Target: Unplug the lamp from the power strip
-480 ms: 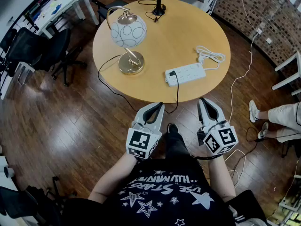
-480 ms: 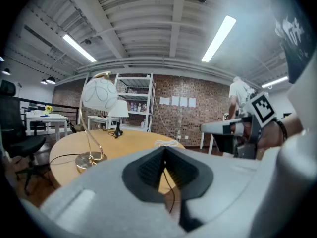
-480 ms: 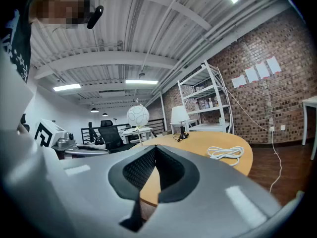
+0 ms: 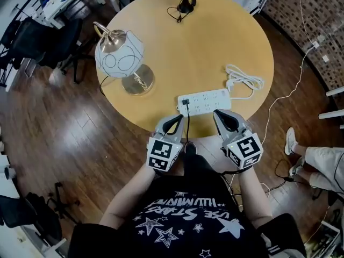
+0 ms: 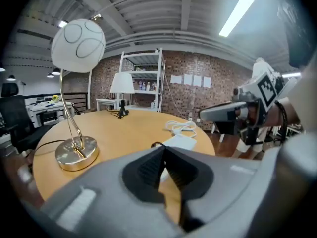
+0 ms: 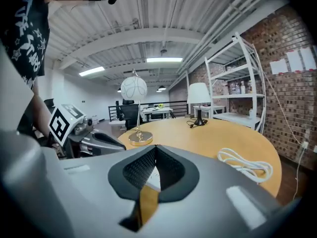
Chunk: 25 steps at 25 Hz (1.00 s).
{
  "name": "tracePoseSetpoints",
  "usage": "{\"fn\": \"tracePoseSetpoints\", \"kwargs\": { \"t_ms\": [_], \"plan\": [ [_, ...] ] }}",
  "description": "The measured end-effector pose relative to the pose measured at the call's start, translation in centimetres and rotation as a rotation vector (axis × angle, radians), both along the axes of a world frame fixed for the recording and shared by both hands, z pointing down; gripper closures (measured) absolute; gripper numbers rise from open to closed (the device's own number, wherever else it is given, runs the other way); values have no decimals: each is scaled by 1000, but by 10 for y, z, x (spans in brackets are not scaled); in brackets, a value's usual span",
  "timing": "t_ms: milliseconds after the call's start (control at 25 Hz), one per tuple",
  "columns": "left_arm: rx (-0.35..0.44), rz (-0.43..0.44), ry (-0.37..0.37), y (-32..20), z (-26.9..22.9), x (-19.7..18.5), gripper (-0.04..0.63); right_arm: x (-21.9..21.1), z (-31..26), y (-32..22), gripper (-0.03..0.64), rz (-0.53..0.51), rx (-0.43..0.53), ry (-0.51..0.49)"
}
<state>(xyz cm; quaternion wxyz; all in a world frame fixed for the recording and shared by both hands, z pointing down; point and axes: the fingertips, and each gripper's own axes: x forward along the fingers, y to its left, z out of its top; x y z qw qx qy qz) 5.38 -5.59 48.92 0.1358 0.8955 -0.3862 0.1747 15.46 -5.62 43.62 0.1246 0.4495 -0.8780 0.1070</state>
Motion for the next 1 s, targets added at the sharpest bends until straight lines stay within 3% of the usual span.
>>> {"fn": "tracePoseSetpoints", "kwargs": {
  "t_ms": [320, 520, 680, 840, 1000],
  "plan": [
    [-69, -43, -104, -28, 40, 9, 592, -28, 37, -26, 609, -310, -12, 139],
    [-125, -27, -158, -31, 64, 8, 592, -43, 56, -39, 609, -373, -42, 186],
    [-136, 13, -178, -30, 72, 11, 592, -59, 72, -40, 606, -447, -55, 288],
    [-144, 48, -173, -29, 71, 13, 592, -69, 87, -42, 519, -526, -84, 404],
    [-148, 97, -200, -27, 69, 18, 592, -76, 100, -46, 491, -599, -95, 492]
  ]
}}
